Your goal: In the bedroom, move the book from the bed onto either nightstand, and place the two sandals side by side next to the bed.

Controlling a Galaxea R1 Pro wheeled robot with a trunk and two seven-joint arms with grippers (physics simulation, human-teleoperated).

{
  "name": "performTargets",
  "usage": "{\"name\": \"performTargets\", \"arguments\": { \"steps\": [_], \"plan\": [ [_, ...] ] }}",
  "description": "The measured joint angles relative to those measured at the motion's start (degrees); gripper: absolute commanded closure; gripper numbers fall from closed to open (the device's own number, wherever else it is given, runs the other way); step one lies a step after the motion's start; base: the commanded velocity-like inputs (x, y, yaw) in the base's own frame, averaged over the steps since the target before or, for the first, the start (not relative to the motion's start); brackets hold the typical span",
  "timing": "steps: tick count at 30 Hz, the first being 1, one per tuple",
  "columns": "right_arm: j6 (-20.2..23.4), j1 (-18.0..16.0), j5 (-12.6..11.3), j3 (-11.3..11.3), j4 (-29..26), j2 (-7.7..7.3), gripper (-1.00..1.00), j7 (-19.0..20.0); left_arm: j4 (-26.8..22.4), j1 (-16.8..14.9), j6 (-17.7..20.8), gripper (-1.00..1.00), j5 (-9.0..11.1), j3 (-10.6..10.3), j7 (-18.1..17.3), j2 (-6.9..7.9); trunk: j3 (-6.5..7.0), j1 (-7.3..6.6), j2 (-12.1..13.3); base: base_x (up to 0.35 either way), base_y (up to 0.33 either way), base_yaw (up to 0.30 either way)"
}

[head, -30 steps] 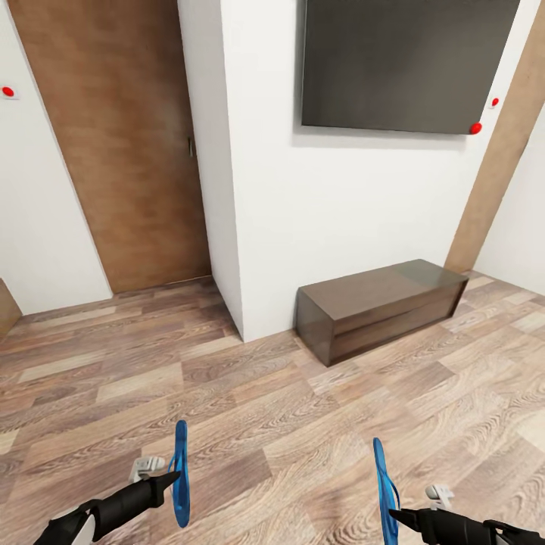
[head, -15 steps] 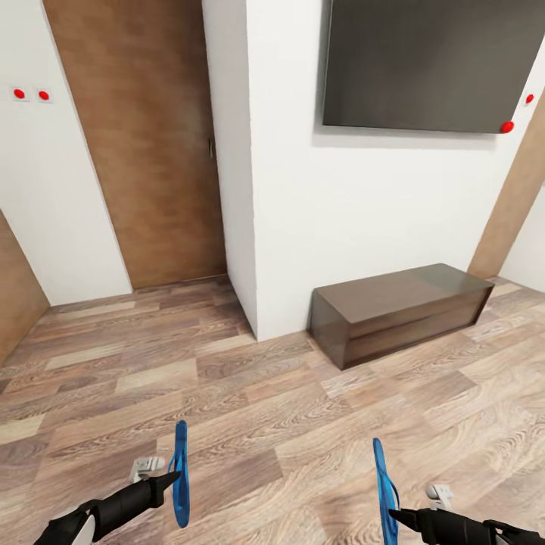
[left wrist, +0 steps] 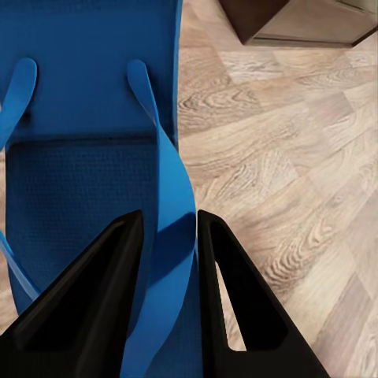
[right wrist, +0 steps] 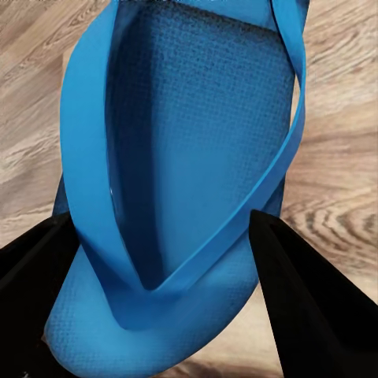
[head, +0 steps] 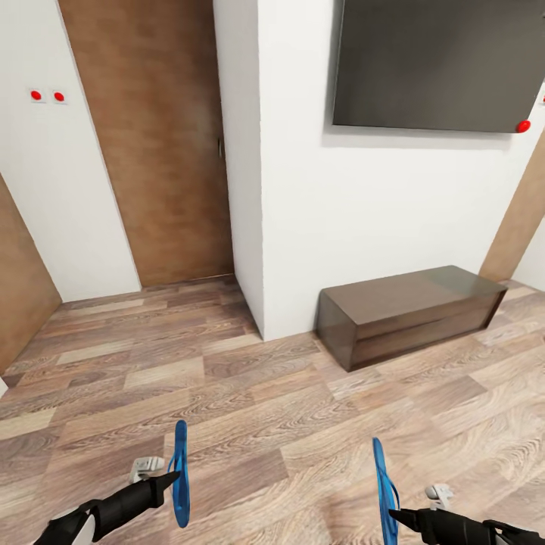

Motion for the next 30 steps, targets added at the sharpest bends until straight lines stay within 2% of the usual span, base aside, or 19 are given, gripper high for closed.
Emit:
{"name": "performTargets", "arguments": {
  "steps": [30],
  "plan": [
    [0.0, 0.0, 0.0, 0.1, 0.0, 0.09, 1.00, 0.0, 0.0, 0.0, 0.0, 1.00, -0.1, 0.0, 0.0, -0.01, 0.00, 0.00, 0.0, 0.000, 0.000, -0.277]
  ]
}}
